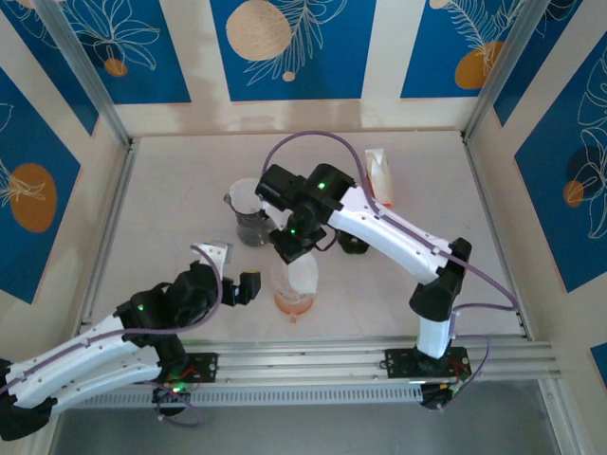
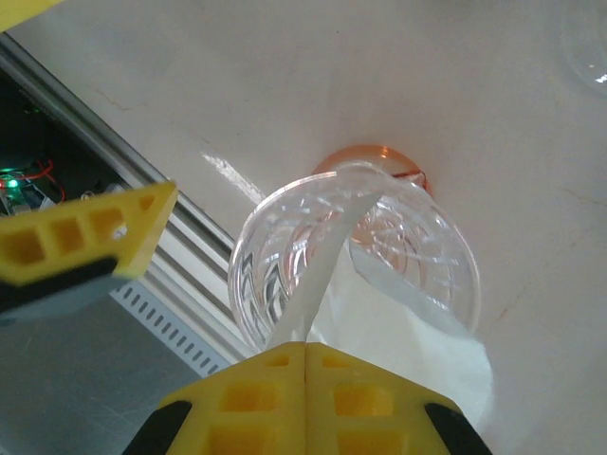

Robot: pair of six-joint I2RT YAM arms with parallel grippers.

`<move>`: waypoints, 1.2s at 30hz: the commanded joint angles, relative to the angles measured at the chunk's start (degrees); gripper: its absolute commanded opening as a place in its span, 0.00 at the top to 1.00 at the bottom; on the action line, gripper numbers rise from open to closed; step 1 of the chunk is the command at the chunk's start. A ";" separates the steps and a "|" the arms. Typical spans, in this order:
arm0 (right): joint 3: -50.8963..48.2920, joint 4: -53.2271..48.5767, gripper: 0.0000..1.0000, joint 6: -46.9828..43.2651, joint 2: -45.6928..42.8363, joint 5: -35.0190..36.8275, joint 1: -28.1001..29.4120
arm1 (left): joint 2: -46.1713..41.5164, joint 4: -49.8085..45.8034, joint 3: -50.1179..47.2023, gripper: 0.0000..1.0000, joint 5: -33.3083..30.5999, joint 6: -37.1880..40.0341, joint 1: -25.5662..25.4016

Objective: Place the coffee filter in the dripper

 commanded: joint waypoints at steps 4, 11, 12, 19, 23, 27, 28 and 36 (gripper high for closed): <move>-3.93 6.58 1.00 -0.92 1.05 -2.68 0.22 | -0.93 -1.69 1.15 0.00 1.88 0.58 0.40; -10.93 12.07 1.00 0.35 -0.59 -2.83 0.04 | -1.18 -2.19 1.49 0.00 2.70 -0.34 0.42; -11.39 12.62 1.00 0.49 -1.00 -2.83 0.01 | -1.21 -2.21 1.65 0.00 2.81 -0.45 0.47; -15.22 17.03 0.81 1.62 -5.34 -2.54 0.16 | -1.22 -2.37 2.78 0.00 3.98 -1.24 0.41; -17.71 19.53 0.62 2.35 -9.01 -1.97 0.43 | -0.95 -2.96 4.22 0.00 4.58 -1.28 0.39; -20.80 21.77 0.52 3.74 -13.49 -0.86 0.51 | 0.11 -2.77 6.30 0.00 6.35 -0.75 0.38; -21.62 22.19 0.50 4.09 -14.53 -0.37 0.51 | 0.73 -2.58 7.11 0.00 7.09 -0.65 0.47; -33.81 26.97 0.42 9.43 -24.94 2.85 -2.73 | 18.87 -7.43 19.89 0.00 19.61 3.10 3.98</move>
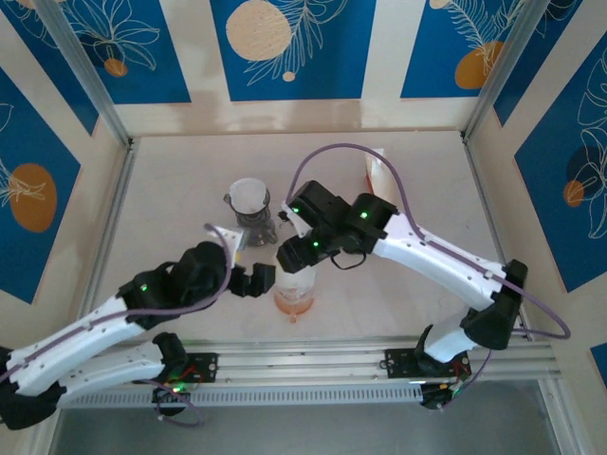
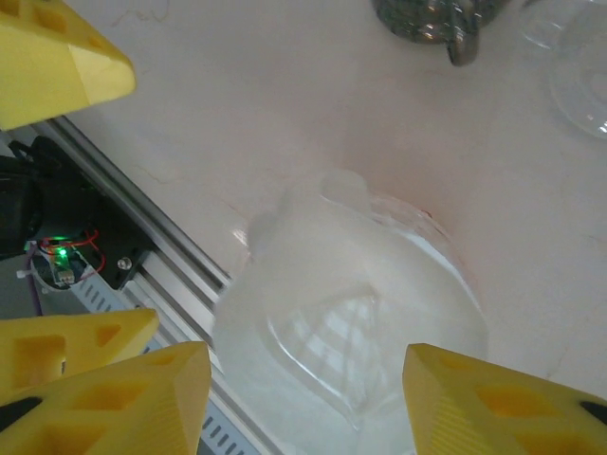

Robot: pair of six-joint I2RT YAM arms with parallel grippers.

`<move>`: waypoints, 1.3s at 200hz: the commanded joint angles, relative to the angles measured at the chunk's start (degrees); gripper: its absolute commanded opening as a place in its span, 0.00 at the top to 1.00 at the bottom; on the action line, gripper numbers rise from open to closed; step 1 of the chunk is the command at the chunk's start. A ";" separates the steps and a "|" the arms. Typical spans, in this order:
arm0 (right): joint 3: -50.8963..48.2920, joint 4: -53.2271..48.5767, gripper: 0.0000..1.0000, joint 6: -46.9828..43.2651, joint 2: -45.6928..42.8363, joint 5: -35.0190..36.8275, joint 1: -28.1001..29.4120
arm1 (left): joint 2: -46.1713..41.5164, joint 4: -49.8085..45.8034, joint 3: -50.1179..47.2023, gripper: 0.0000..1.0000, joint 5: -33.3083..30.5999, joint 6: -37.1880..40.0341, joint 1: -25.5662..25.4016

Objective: Place the coffee filter in the dripper

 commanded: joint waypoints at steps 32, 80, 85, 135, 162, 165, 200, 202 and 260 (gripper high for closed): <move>-11.60 6.19 0.37 5.18 -8.94 0.57 -4.07 | 11.33 -4.55 6.86 0.12 13.53 2.71 5.22; -14.72 5.77 0.40 4.60 -8.18 0.84 -4.30 | 12.71 -2.41 4.39 0.19 15.42 1.02 6.82; -14.84 5.98 0.42 4.48 -7.93 0.62 -4.35 | 12.73 -2.31 4.23 0.20 15.33 1.00 6.94; -14.60 5.79 0.62 3.67 -6.50 2.91 -3.28 | 12.93 -2.49 2.79 0.34 15.15 0.89 7.68; -13.76 5.28 0.77 3.23 -5.12 5.46 -1.54 | 12.81 -1.58 1.72 0.35 15.73 0.72 8.40; -13.56 5.20 0.79 3.18 -4.99 5.71 -1.33 | 12.81 -1.52 1.62 0.35 15.83 0.65 8.47; -12.73 4.54 0.92 3.18 -3.73 9.55 0.79 | 12.31 -0.66 0.30 0.38 16.62 0.05 9.51; -12.67 4.41 0.92 3.21 -3.59 9.85 0.89 | 12.22 -0.57 0.17 0.38 16.66 0.02 9.64; -10.69 2.76 0.94 2.92 -1.67 13.74 3.25 | 7.90 3.28 -1.43 0.28 18.83 -0.83 10.52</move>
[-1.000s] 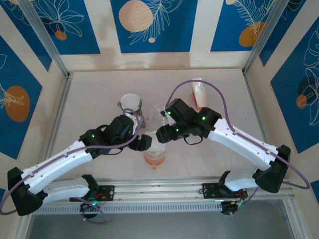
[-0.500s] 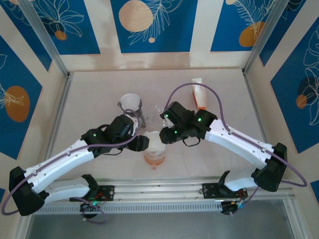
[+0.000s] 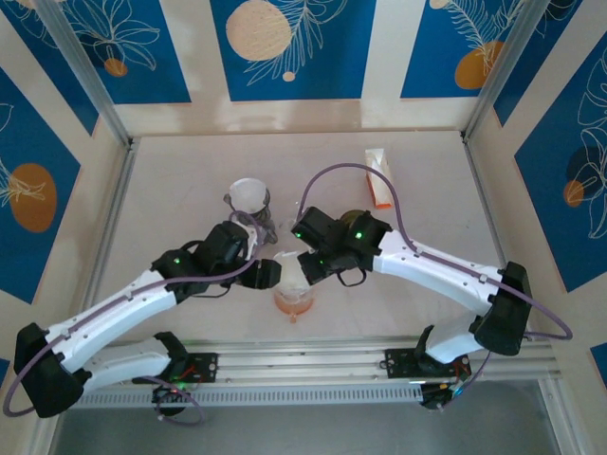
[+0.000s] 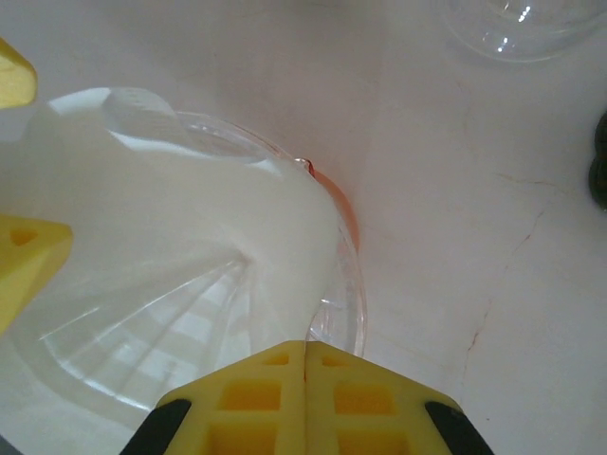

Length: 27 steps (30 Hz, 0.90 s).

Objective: Place the coffee filter in the dripper

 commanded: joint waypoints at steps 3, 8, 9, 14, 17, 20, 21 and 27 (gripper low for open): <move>2.60 -2.08 0.94 -0.18 0.66 2.84 0.87 | -1.47 2.30 -0.28 0.34 2.17 -0.16 1.18; 2.67 -2.10 0.93 -0.01 0.69 3.15 0.91 | -1.72 1.46 -1.22 0.41 1.51 -0.69 1.89; 2.60 -2.10 0.93 0.08 0.62 3.13 0.90 | -1.90 1.23 -1.30 0.42 1.48 -0.68 1.95; 2.22 -2.28 0.80 0.80 0.41 4.25 1.00 | -1.50 0.42 -1.38 0.45 1.67 -0.07 1.99; 2.12 -2.20 0.54 1.25 -0.45 4.90 0.91 | -1.69 0.54 -1.71 0.45 1.70 -0.46 2.07; 1.44 -2.01 0.46 1.49 -1.23 4.46 0.97 | -2.11 0.93 -1.82 0.43 1.83 -0.72 2.07; 1.03 -2.10 0.44 1.72 -1.44 4.35 0.96 | -2.15 0.93 -1.83 0.43 1.84 -0.68 1.99; -2.05 -2.21 0.39 3.56 -2.76 4.77 0.67 | -2.07 1.11 -2.26 0.43 1.93 -0.86 2.12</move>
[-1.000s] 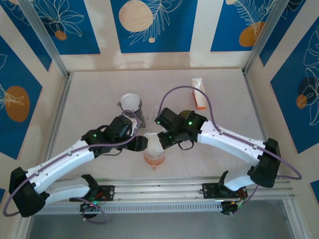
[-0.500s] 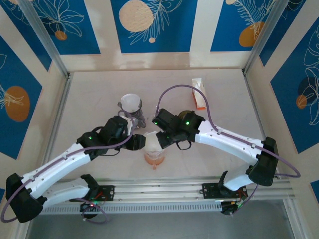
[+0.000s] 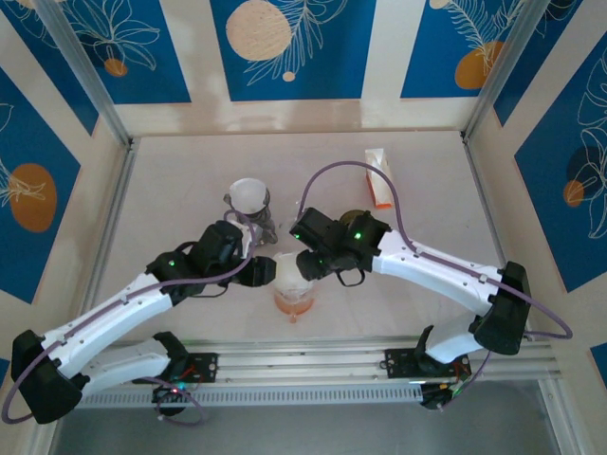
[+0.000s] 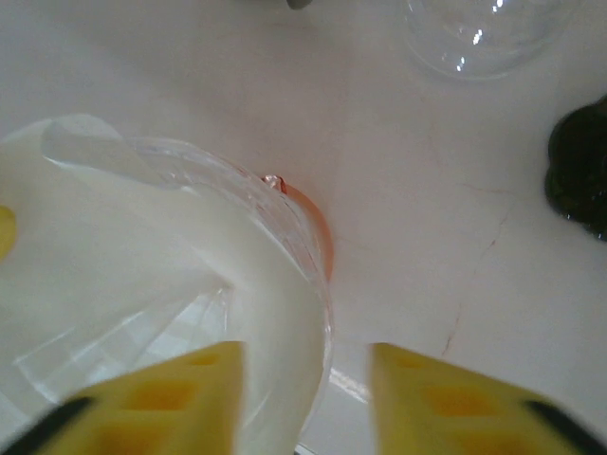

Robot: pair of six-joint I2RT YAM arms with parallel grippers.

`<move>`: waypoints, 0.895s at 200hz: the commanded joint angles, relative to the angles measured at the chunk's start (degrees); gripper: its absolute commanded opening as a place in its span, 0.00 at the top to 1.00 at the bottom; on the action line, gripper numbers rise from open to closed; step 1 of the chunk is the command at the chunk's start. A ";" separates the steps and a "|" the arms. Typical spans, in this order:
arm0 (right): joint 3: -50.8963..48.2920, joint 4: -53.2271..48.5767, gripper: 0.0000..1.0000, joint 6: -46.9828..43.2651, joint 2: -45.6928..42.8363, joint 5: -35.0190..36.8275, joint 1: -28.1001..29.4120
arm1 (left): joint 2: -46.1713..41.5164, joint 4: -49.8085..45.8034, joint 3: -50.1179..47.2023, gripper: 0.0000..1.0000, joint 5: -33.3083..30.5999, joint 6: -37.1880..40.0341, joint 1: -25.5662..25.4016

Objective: Place the coffee filter in the dripper

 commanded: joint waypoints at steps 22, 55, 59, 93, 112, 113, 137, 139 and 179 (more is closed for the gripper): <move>-3.11 -1.03 0.36 3.14 -3.08 0.82 -0.09 | -0.89 -0.49 -1.26 0.43 0.96 -0.35 0.67; -1.62 1.17 0.33 1.20 -3.22 -0.71 0.17 | -0.87 -0.37 -1.08 0.42 1.01 -0.35 0.70; -1.17 1.36 0.32 0.84 -3.04 -1.06 0.12 | -0.88 -0.36 -1.00 0.42 1.04 -0.34 0.70; 2.83 0.20 0.19 -0.89 1.37 -4.12 -0.08 | -0.73 -0.12 -1.08 0.42 1.05 -0.43 0.68; 2.67 0.04 0.19 -1.34 3.19 -5.01 -1.02 | -0.90 0.13 -1.26 0.41 1.14 -0.46 0.68; 2.65 -0.01 0.19 -1.35 3.26 -5.02 -1.08 | -0.85 0.15 -1.30 0.41 1.14 -0.47 0.69; 1.24 0.99 0.19 -1.74 3.88 -5.94 -1.76 | -0.72 0.28 -1.43 0.41 1.22 -0.48 0.69; 1.16 1.06 0.19 -1.79 3.94 -6.03 -1.76 | -0.72 0.26 -1.43 0.42 1.23 -0.48 0.70; 0.09 0.60 0.19 -2.25 5.44 -5.73 -2.01 | -0.53 0.74 -1.61 0.42 1.49 -0.43 0.78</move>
